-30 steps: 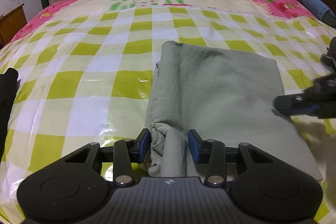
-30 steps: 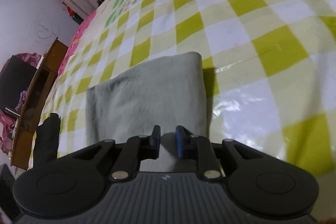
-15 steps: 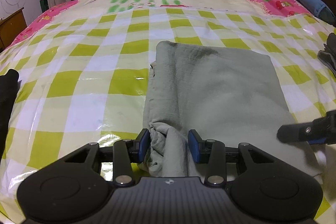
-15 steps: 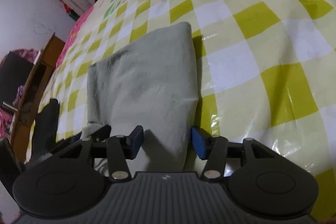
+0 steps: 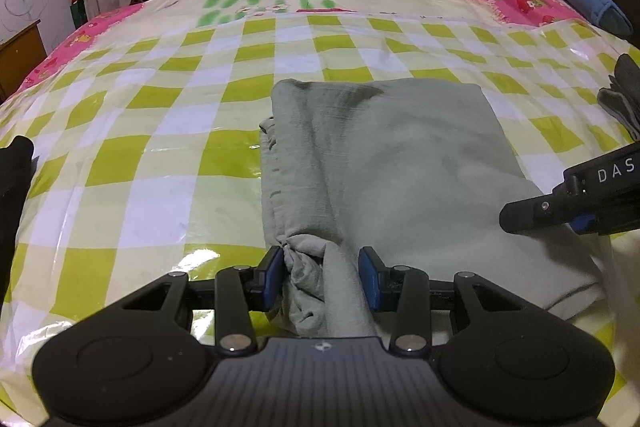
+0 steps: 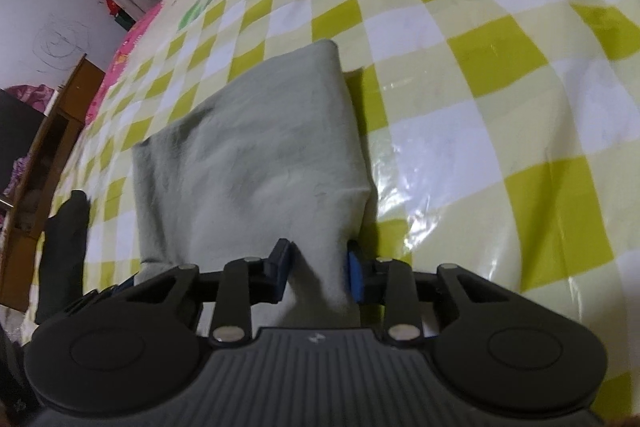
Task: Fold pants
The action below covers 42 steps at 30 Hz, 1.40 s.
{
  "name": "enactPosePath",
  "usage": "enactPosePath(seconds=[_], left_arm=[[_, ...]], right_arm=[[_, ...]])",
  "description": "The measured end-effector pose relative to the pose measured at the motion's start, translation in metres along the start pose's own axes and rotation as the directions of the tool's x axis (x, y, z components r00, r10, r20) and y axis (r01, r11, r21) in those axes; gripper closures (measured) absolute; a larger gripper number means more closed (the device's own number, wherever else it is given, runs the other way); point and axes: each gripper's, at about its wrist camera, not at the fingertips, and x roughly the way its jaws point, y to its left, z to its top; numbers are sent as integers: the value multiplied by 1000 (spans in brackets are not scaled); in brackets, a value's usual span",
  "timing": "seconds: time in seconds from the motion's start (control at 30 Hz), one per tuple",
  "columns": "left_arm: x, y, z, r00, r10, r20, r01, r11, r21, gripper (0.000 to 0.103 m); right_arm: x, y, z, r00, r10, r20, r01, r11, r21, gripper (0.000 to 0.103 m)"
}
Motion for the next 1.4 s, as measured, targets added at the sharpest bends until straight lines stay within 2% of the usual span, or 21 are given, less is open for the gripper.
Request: enactPosePath(seconds=[0.1,0.3,0.53,0.7,0.8,1.17,1.4], left_arm=[[-1,0,-1,1000,2,-1,-2,1000,-6,48],[-6,-3,-3,1000,24,9,-24,1000,7,48],[-13,-9,-6,999,45,11,-45,998,34,48],[-14,-9,-8,999,50,10,-51,998,35,45],[-15,-7,-9,999,52,8,-52,998,26,43],[-29,-10,-15,997,70,21,-71,997,34,43],[-36,-12,-18,996,86,32,-88,995,40,43]], right_arm=[[-5,2,-5,1000,-11,10,11,1000,-17,69],[-28,-1,-16,996,-24,82,25,1000,-18,69],[-42,15,-40,989,-17,148,37,990,-133,69],[-31,3,-43,991,-46,123,58,994,-94,67],[-36,-3,-45,990,-35,133,44,997,-65,67],[-56,4,-63,968,-4,251,34,993,-116,67],[-57,11,-75,966,6,258,32,989,-143,66]])
